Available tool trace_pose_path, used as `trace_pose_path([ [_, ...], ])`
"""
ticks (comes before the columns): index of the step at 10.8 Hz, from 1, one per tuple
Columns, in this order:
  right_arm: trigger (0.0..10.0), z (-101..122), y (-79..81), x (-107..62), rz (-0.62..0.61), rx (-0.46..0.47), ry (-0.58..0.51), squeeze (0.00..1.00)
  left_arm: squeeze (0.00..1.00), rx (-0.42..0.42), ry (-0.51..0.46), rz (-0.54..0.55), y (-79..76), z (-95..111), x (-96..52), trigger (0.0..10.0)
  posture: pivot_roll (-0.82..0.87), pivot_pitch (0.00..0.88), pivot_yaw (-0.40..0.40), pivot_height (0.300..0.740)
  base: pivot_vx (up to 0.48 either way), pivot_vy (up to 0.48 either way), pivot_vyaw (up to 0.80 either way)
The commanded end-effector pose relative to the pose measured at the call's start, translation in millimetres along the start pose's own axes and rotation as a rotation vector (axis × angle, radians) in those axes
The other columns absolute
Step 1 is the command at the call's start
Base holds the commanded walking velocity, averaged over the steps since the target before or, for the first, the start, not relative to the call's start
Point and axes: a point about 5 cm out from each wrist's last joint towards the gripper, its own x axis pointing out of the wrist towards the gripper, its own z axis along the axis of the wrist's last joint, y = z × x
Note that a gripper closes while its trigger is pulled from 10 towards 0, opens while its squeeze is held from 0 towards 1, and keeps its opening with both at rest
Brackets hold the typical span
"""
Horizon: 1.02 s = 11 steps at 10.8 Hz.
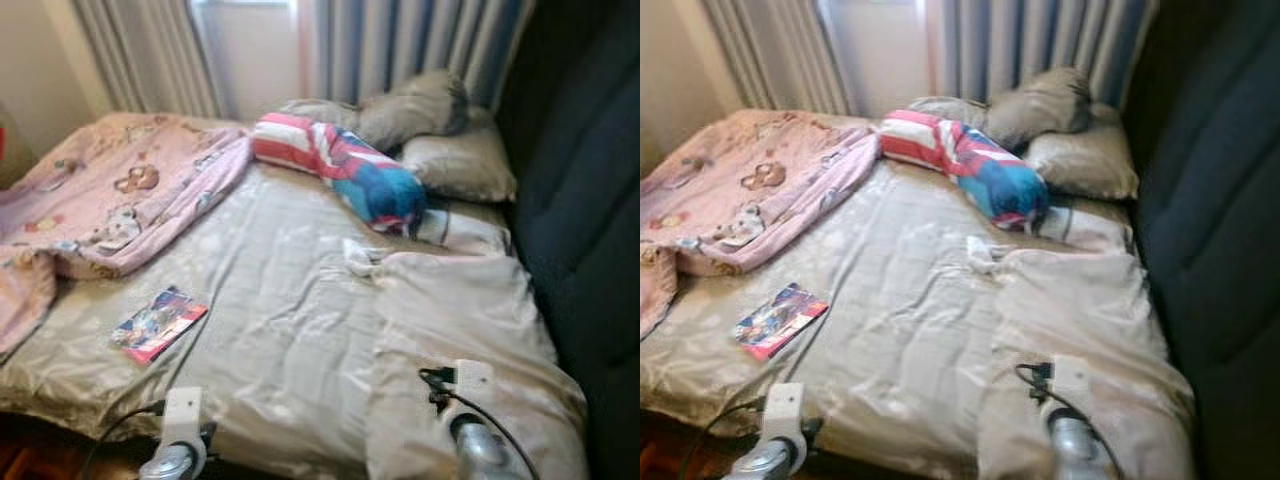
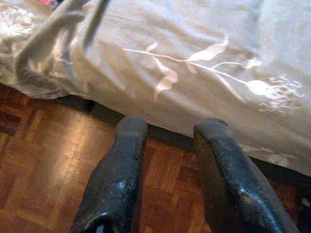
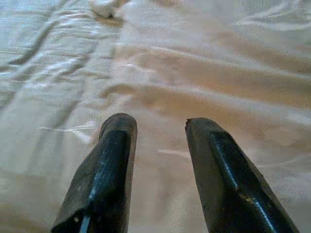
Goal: Clean up the room
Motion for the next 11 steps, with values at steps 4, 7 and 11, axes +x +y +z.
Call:
trace_pose_path([
  [4, 10.0, 6.4, -9.1, 1.6, -0.044, 0.020, -0.019, 0.00, 0.00, 0.001, 0.015, -0.011, -2.5, 0.3, 0.7, 10.0, 0.06, 0.081, 0.037, 0.740, 0.000, 0.366, 0.00],
  [7, 10.0, 9.9, -10.5, 2.7, -0.056, 0.046, -0.032, 0.00, 0.00, -0.001, 0.021, -0.018, -6.2, -1.7, 0.4, 10.0, 0.06, 0.089, 0.036, 0.740, 0.000, 0.394, 0.00],
  [11, 10.0, 7.0, -8.9, 1.8, -0.048, 0.028, -0.022, 0.00, 0.00, -0.004, 0.018, -0.010, -2.7, -0.4, 0.5, 10.0, 0.07, 0.102, 0.037, 0.740, 0.000, 0.398, 0.00],
])
